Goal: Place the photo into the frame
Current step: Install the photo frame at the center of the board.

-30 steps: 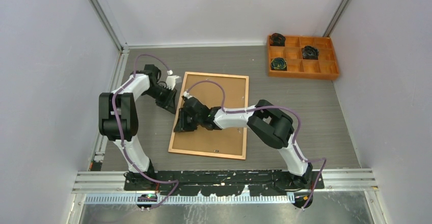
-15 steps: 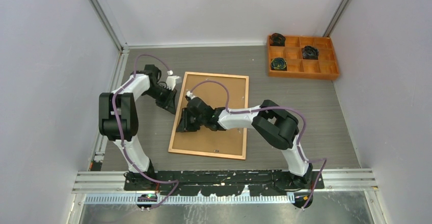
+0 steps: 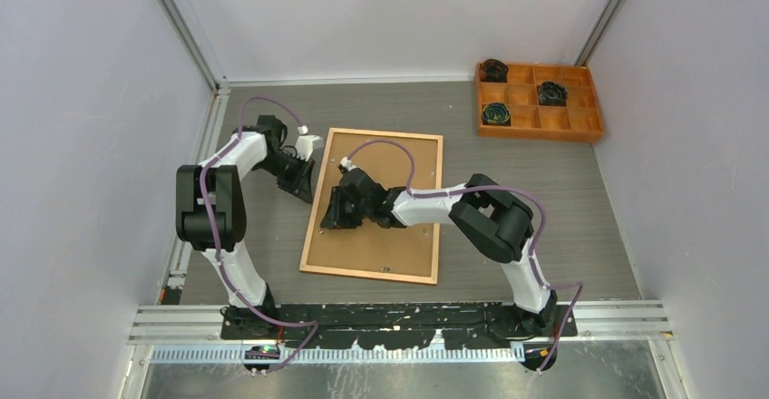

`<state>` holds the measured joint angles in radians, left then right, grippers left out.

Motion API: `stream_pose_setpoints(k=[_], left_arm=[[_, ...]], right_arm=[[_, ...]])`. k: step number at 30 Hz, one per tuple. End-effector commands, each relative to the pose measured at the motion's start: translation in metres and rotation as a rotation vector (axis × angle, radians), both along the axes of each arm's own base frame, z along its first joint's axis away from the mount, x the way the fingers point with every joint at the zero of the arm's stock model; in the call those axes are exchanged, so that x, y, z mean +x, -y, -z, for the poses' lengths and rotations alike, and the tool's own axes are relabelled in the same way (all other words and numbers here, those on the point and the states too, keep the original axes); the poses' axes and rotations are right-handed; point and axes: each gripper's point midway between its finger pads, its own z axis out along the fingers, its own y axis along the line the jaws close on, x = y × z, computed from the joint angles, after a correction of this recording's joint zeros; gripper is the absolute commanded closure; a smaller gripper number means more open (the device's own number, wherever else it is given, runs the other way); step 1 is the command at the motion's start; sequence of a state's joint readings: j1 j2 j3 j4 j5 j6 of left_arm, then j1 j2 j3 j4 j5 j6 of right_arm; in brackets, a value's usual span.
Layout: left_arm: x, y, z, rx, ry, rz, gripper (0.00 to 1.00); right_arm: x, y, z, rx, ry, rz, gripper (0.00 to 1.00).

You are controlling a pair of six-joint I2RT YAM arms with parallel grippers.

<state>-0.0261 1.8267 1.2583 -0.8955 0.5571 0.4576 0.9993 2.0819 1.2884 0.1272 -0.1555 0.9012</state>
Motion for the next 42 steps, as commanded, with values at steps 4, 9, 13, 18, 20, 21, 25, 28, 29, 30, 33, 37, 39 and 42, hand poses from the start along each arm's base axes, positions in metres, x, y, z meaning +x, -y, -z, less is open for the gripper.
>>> stream_pose_setpoints(k=[4, 9, 13, 18, 20, 21, 25, 28, 29, 30, 33, 37, 39, 42], left_arm=[[-0.003, 0.000, -0.002, -0.001, 0.009, 0.017, 0.94], [-0.003, 0.000, -0.001, -0.003, 0.005, 0.016, 0.94], [-0.003, 0.000, -0.001, -0.001, 0.006, 0.017, 0.94], [-0.002, 0.000, -0.001, -0.001, 0.007, 0.017, 0.95], [-0.002, 0.000, -0.001, -0.001, 0.010, 0.017, 0.95], [-0.002, 0.000, -0.001, -0.001, 0.008, 0.017, 0.95], [-0.002, 0.000, -0.001, -0.003, 0.006, 0.016, 0.95], [-0.002, 0.001, 0.000, -0.005, 0.005, 0.018, 0.95], [-0.002, 0.001, 0.000, -0.004, 0.006, 0.017, 0.95], [-0.002, 0.001, 0.000, -0.004, 0.006, 0.017, 0.95], [-0.002, 0.000, -0.001, -0.003, 0.007, 0.017, 0.95], [-0.001, 0.001, 0.000, -0.005, 0.004, 0.020, 0.96], [-0.001, 0.001, 0.000, -0.005, 0.003, 0.020, 0.96], [-0.002, 0.001, 0.000, -0.005, 0.002, 0.021, 0.96]], right_arm=[[0.003, -0.011, -0.007, 0.043, 0.012, 0.004, 0.71], [0.000, -0.016, -0.002, 0.050, -0.013, -0.011, 0.71], [-0.003, -0.020, 0.001, 0.048, -0.024, -0.025, 0.72], [-0.006, -0.021, 0.004, 0.037, -0.031, -0.033, 0.73], [-0.008, -0.021, 0.005, 0.034, -0.032, -0.035, 0.73], [-0.008, -0.020, 0.005, 0.033, -0.032, -0.036, 0.74], [-0.011, -0.022, 0.005, 0.031, -0.033, -0.043, 0.74], [-0.012, -0.024, 0.006, 0.027, -0.036, -0.049, 0.74], [-0.013, -0.025, 0.007, 0.025, -0.038, -0.052, 0.74], [-0.013, -0.026, 0.008, 0.025, -0.042, -0.053, 0.74], [-0.014, -0.028, 0.010, 0.021, -0.047, -0.055, 0.75], [-0.012, -0.028, 0.012, 0.013, -0.047, -0.047, 0.75], [-0.011, -0.029, 0.013, 0.011, -0.045, -0.044, 0.75], [-0.009, -0.029, 0.014, 0.007, -0.047, -0.035, 0.77]])
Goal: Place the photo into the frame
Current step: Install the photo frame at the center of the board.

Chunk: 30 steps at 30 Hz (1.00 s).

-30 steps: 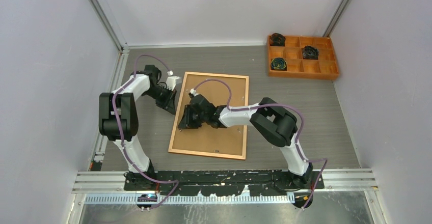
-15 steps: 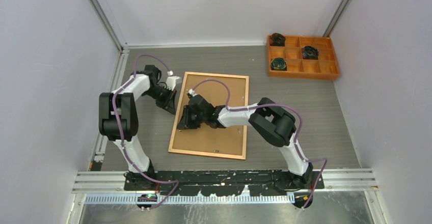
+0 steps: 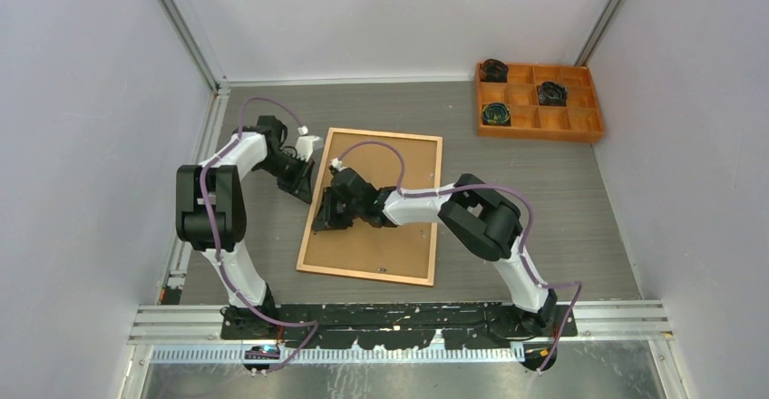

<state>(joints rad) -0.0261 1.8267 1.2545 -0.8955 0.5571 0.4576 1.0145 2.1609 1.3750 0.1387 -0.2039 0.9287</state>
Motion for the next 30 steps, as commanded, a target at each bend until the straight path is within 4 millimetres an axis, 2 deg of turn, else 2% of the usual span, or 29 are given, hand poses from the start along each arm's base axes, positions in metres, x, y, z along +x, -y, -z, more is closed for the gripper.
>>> stream_pose_setpoints(k=[1, 9, 17, 30], left_arm=[[-0.001, 0.001, -0.001, -0.007, 0.005, 0.021, 0.96], [-0.009, 0.001, -0.003, -0.011, -0.008, 0.037, 0.96], [-0.021, 0.003, 0.001, -0.016, -0.023, 0.051, 0.96], [-0.023, 0.003, 0.009, -0.010, -0.038, 0.061, 0.97]], right_arm=[[-0.004, -0.003, 0.010, -0.030, -0.012, 0.006, 0.78], [-0.009, 0.009, -0.009, 0.003, 0.014, 0.044, 0.78], [-0.020, 0.003, -0.002, -0.013, 0.010, 0.013, 0.77], [-0.009, -0.001, 0.005, -0.047, 0.040, 0.040, 0.78]])
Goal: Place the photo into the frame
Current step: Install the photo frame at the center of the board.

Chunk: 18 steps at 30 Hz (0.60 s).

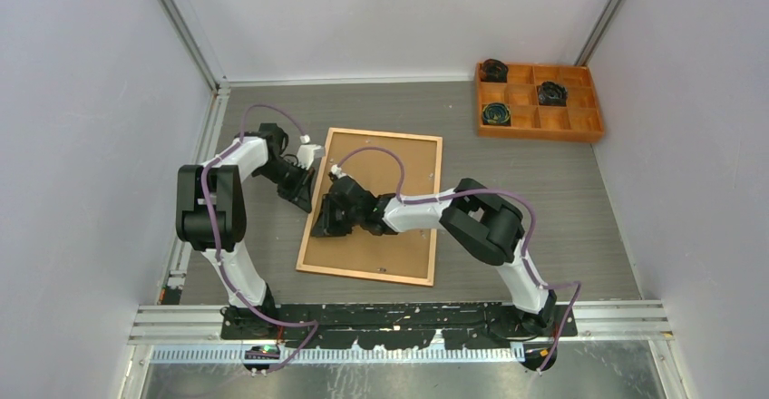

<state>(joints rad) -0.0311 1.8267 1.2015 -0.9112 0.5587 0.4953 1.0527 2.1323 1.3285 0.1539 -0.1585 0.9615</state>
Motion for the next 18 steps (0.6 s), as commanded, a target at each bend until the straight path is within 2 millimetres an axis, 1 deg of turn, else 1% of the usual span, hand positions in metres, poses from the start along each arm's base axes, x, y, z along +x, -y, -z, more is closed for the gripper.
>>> stream_pose_setpoints(k=[1, 18], left_arm=[[-0.002, 0.003, -0.002, -0.014, 0.010, 0.025, 0.97], [-0.004, 0.003, 0.002, -0.017, 0.001, 0.036, 0.99]], right_arm=[[0.008, -0.002, 0.004, -0.039, 0.043, 0.021, 0.78], [0.020, -0.005, 0.011, -0.056, 0.067, 0.033, 0.78]])
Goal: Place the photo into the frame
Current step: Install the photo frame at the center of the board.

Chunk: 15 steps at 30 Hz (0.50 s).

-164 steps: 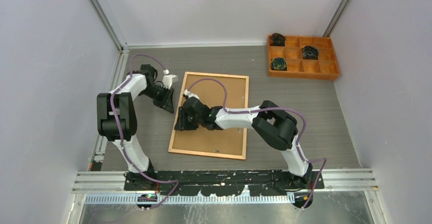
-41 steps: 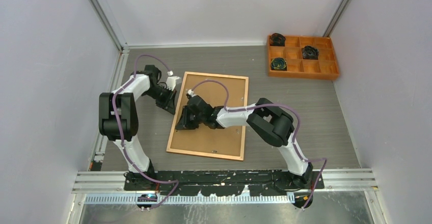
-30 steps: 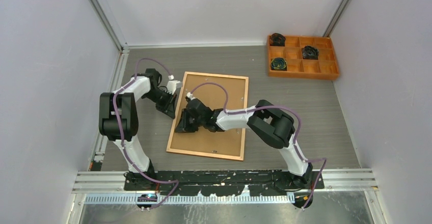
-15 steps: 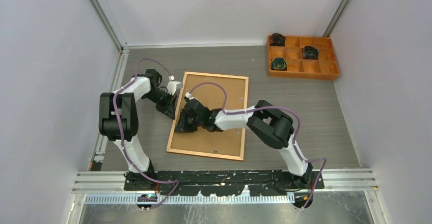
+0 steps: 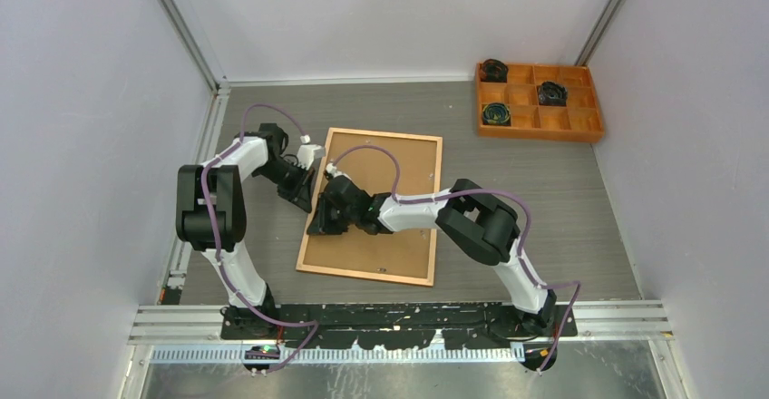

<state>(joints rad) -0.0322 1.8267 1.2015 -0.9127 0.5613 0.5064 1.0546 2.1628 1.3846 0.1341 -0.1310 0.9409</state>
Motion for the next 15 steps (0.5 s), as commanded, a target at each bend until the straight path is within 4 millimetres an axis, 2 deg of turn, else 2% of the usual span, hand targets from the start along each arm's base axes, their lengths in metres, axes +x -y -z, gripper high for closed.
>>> stream_pose_setpoints(k=[1, 10, 12, 15], left_arm=[[-0.004, 0.003, 0.002, -0.014, -0.003, 0.027, 0.99], [-0.003, 0.003, 0.003, -0.015, -0.009, 0.026, 0.99], [-0.003, 0.003, 0.003, -0.010, -0.008, 0.025, 0.99], [-0.002, 0.002, 0.002, -0.008, -0.004, 0.026, 0.99]], right_arm=[[0.012, 0.003, 0.011, -0.046, 0.035, 0.026, 0.78], [0.014, 0.003, 0.007, -0.035, 0.048, 0.009, 0.77], [0.013, 0.000, -0.006, -0.003, 0.064, -0.012, 0.77], [0.006, -0.001, -0.042, 0.086, 0.103, -0.049, 0.73]])
